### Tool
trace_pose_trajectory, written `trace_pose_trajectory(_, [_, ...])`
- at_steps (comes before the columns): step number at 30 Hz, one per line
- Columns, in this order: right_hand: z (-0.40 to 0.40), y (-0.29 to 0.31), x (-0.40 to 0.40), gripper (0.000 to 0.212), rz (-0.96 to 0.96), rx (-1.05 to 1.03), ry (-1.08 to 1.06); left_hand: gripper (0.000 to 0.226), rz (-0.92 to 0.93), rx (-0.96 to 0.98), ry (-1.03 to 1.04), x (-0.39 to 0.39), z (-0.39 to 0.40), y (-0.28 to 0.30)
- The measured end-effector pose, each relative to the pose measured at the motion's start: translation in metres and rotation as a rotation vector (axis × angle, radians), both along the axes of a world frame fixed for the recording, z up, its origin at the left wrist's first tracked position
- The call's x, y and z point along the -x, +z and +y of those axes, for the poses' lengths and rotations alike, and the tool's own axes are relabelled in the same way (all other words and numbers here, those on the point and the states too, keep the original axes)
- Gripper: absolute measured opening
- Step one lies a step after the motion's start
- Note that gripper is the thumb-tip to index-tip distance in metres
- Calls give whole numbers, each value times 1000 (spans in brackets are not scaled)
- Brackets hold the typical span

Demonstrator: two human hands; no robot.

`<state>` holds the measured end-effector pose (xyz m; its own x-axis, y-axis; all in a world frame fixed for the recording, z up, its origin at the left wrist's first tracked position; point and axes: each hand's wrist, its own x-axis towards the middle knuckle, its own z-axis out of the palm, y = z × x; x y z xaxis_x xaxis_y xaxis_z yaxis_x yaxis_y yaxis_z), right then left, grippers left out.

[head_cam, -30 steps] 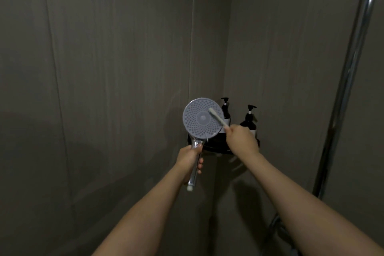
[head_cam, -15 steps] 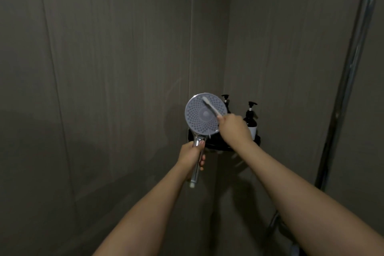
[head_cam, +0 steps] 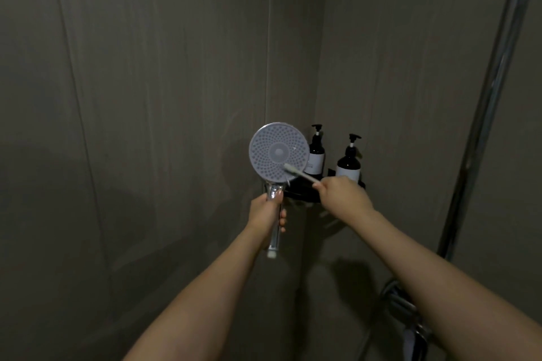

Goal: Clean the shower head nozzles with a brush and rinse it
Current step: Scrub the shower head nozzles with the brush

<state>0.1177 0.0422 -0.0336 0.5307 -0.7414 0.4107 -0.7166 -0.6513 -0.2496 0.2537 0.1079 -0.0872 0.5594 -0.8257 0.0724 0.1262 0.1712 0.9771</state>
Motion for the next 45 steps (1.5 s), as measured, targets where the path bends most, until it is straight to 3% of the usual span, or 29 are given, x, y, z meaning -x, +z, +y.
trace_pose_trajectory(6, [5,-22,19,36,-5,-28,8,23,24,-14,-3,14,3,-4])
trace_pose_trajectory(15, [8,-46,41,41,-297,-120,-22,23,35,-68,31,33,10,-29])
trace_pose_trajectory(21, [7,-79,30,38,-173,-20,43,26,38,-95,65,43,11,-47])
trace_pose_trajectory(29, [21,-125,36,37,-106,-99,50,21,71,-141,105,52,33,-89])
trace_pose_trajectory(36, [39,-155,52,35,-150,-240,-21,19,90,-159,11,67,41,-111])
trace_pose_trajectory(45, [71,-230,70,36,-122,-298,-140,20,111,-200,-99,79,51,-187])
